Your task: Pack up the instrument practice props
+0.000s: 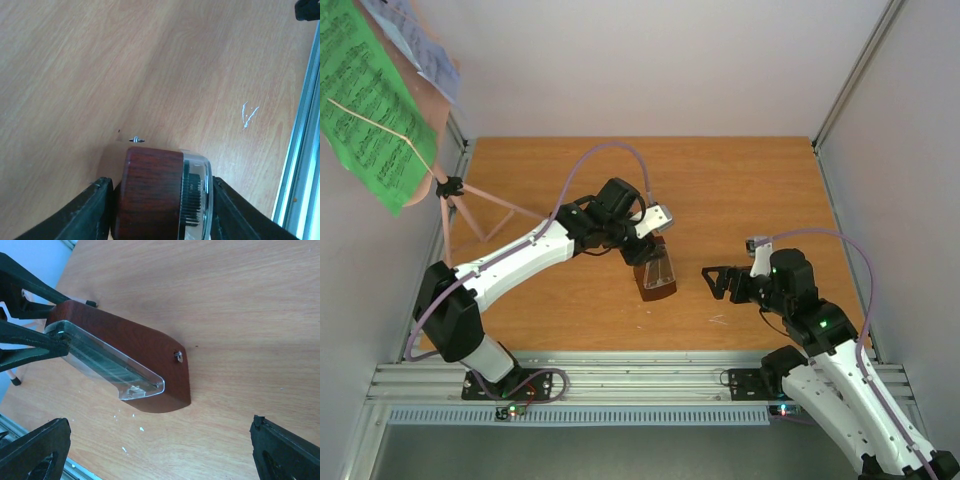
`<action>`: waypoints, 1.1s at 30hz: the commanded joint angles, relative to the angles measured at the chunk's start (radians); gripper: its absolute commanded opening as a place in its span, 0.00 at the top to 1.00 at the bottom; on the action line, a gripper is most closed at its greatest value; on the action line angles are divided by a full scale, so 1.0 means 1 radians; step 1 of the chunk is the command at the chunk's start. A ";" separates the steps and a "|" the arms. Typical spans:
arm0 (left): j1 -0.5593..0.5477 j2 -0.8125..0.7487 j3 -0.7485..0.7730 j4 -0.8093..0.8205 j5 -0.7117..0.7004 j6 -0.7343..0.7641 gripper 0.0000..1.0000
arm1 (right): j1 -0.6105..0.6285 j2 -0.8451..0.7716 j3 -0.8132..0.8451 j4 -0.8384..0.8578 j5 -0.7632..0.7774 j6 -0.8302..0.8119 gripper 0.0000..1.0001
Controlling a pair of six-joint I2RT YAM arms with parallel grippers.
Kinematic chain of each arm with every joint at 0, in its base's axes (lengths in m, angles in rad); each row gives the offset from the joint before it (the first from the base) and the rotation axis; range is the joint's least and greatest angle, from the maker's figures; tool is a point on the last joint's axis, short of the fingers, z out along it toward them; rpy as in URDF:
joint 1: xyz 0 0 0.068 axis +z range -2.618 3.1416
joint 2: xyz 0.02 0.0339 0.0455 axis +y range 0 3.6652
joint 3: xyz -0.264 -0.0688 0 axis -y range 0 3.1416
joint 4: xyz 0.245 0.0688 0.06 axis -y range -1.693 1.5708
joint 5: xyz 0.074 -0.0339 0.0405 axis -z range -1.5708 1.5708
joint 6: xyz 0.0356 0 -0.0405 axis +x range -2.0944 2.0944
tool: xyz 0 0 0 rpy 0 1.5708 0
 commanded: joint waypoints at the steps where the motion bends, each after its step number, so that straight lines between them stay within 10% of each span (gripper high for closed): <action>1: -0.004 -0.005 0.007 0.021 -0.011 0.019 0.54 | -0.007 -0.012 -0.009 -0.026 -0.011 0.039 0.01; 10: -0.043 -0.026 -0.024 0.057 -0.178 -0.044 0.61 | -0.007 -0.026 -0.005 -0.029 -0.036 0.042 0.02; 17: -0.146 -0.044 -0.039 0.106 -0.560 -0.393 0.62 | -0.007 -0.046 0.008 -0.062 -0.050 0.038 0.01; 26: -0.194 -0.043 -0.060 0.193 -0.682 -0.743 0.64 | -0.007 -0.072 -0.003 -0.115 -0.041 0.070 0.02; 33: -0.282 0.010 -0.006 0.134 -0.728 -0.732 0.25 | -0.007 -0.093 -0.037 -0.108 -0.047 0.093 0.02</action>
